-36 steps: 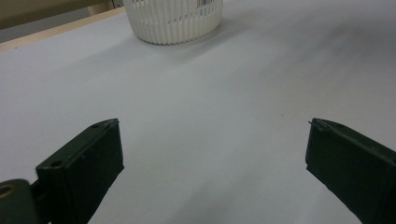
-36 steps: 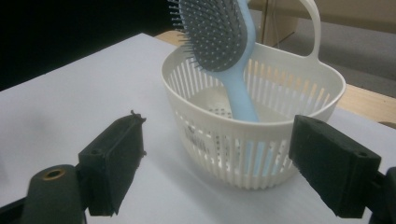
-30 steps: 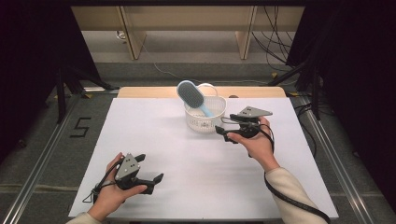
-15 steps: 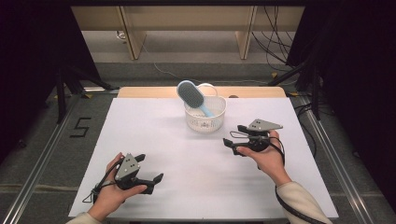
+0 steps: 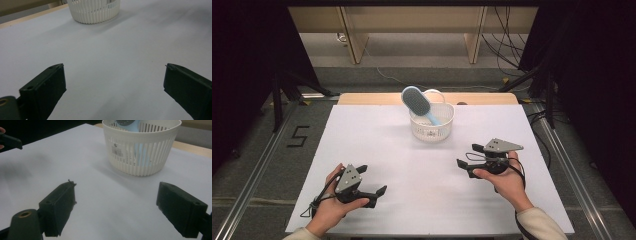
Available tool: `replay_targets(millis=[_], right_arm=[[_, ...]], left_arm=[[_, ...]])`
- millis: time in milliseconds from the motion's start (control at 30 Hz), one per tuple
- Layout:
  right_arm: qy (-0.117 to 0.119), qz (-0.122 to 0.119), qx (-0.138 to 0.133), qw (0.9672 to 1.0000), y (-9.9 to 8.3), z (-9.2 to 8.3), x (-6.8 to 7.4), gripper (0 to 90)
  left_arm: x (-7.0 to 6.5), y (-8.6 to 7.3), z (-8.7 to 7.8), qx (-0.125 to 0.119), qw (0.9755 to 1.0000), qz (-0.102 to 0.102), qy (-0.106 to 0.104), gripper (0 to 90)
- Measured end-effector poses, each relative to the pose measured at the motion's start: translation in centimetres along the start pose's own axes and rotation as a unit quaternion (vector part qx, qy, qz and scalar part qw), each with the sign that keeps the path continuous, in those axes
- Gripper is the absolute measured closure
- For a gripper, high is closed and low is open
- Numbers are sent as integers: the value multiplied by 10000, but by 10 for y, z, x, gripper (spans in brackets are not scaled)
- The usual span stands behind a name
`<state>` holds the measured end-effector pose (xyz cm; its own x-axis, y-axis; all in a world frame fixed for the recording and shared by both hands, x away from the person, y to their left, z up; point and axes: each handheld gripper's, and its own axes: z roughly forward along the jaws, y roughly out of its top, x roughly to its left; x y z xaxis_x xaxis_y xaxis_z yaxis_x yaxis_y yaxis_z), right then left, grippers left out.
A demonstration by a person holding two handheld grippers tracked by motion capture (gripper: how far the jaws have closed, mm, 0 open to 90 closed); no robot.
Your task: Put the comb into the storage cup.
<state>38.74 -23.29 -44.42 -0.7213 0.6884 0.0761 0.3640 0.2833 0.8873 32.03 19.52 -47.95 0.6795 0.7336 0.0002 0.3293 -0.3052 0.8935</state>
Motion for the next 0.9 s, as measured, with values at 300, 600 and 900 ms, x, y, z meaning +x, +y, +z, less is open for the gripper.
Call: replay_targets(millis=[300,600,900], right_arm=[[11,18,-26,10000,-15,-16,3,159],[-15,50,-110,9999,-26,-31,5,159],[-36,72,-85,9999,-35,-39,8,159]], left_arm=[[1,0,0,-3,10000,-6,20,36],[1,0,0,-14,10000,-10,38,36],[2,-1,-1,-11,10000,-16,54,35]])
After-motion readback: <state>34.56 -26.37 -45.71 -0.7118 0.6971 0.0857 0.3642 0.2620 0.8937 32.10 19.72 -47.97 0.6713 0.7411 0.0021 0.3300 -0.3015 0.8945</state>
